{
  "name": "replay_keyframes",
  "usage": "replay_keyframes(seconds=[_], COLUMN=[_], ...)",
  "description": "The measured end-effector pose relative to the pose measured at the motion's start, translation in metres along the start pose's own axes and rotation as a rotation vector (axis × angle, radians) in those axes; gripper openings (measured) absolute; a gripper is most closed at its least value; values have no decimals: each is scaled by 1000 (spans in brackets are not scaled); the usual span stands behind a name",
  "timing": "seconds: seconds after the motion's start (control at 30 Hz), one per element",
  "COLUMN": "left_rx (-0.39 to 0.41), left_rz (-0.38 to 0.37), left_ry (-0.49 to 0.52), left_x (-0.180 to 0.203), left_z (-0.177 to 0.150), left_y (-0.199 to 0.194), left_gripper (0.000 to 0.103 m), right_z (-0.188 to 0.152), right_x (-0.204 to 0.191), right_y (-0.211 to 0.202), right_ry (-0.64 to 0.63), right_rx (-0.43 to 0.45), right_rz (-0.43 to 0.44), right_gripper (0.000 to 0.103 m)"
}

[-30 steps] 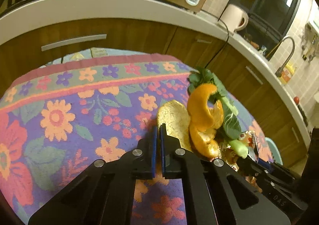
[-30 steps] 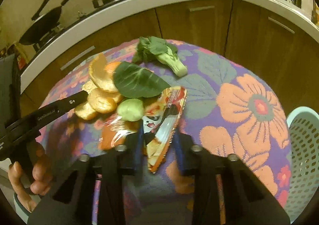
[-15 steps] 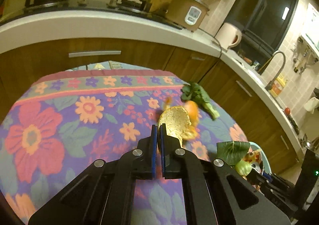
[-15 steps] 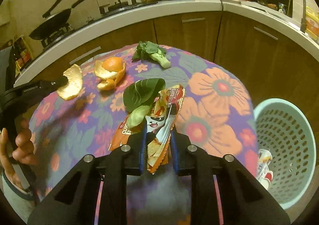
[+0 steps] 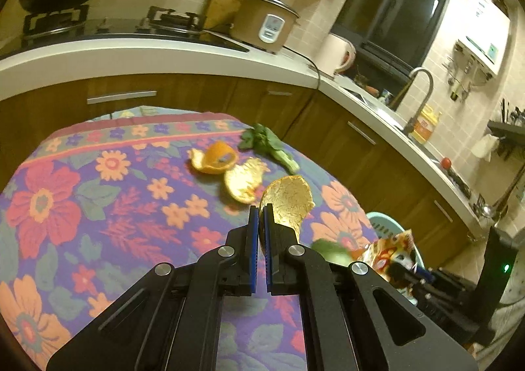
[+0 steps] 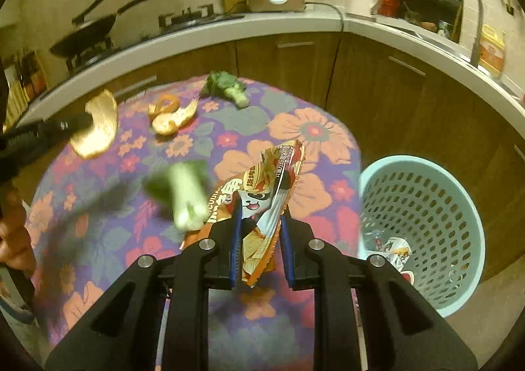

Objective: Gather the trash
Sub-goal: 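Carry bread crust and wrapper over the blue basket and release both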

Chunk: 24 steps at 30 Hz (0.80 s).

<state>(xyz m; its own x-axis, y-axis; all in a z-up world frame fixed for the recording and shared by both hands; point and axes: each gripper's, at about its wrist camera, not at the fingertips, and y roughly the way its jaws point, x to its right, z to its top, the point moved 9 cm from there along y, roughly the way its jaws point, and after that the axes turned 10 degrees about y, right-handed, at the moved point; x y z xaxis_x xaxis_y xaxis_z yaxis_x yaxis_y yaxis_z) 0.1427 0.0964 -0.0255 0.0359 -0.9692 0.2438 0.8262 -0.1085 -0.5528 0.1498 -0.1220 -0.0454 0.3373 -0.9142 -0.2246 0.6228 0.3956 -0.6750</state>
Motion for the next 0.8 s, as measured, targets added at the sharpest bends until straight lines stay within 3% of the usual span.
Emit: replay_keyframes(seconds=[0.23,0.47,0.8], left_rx=[-5,-46,-145], left_rz=[-83,-186,-292], left_ry=[40,133,206], left_x=[42,124,230], left_z=[5,7,-12], left_y=[12,46,112], left_gripper=[1,1,1], right_z=[19,25,12], right_x=[59,133,215], right_y=[-21,-38,-27], right_ry=[119,260,398], right_rx=[68,117,98], right_rz=[-19,-56,-122], right_gripper=[18,18,18])
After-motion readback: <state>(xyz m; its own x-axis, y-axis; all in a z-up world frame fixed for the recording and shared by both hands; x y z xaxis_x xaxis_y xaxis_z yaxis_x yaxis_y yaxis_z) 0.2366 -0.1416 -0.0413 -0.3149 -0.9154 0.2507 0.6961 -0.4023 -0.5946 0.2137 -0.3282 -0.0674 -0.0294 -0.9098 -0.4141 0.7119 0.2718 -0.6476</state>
